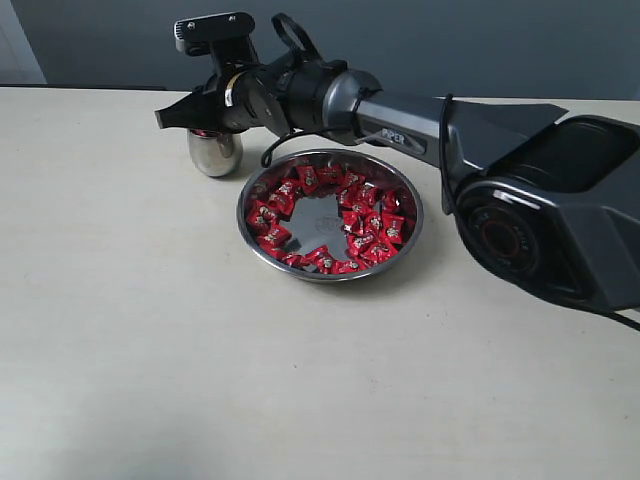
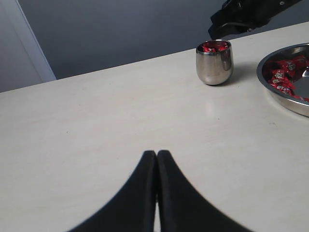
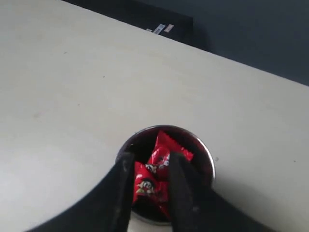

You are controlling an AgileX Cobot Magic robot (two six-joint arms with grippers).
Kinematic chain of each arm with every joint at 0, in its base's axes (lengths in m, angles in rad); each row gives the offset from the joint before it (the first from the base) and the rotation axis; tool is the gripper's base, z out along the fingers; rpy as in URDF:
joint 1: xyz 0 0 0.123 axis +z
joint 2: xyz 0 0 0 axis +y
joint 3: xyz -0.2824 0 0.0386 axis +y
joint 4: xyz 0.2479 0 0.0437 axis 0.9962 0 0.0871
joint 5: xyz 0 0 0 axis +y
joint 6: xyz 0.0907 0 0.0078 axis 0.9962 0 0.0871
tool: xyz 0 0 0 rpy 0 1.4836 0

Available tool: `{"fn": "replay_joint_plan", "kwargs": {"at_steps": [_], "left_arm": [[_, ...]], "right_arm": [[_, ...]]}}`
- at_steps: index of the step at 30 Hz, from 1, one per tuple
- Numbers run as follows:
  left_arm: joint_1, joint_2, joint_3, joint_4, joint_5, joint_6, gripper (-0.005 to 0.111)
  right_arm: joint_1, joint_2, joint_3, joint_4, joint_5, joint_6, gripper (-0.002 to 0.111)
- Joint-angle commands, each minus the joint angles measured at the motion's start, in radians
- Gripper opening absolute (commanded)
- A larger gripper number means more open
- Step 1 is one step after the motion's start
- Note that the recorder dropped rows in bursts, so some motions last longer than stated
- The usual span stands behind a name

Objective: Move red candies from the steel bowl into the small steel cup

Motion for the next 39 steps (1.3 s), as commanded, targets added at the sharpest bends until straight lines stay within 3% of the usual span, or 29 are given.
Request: {"fn": "replay_joint_plan", "kwargs": {"at_steps": [1,8,18,27,32,39], "left_arm": [[0.000,-0.004,-0.001,0.003,-0.007,-0.005,0.000],[0.000,-0.004,-0.001,0.003,-0.007,-0.005,0.000],[0.000,-0.004,-0.001,0.003,-0.007,-0.005,0.000],[0.000,-0.004,-0.001,0.003,-0.007,-0.005,0.000],[0.000,-0.004,-0.001,0.003,-0.007,-0.005,0.000],[0.000,-0.004,-0.001,0.003,-0.007,-0.005,0.000]], "right_arm": [[-0.006,-0.065,-0.006,-0.017,0.105,0.000,0.026],[-0.004,-0.123,-0.006,-0.091,0.458,0.000,0.026],[-0.004,-0.102,-0.006,-0.186,0.671,0.000,0.026],[-0.004,-0.086,-0.006,0.042,0.905,-0.185,0.027],[-0.004,-0.086,-0.006,0.070,0.924,-0.215,0.040],[-0.004,-0.086,-0.006,0.103,0.924,-0.213,0.040]]}}
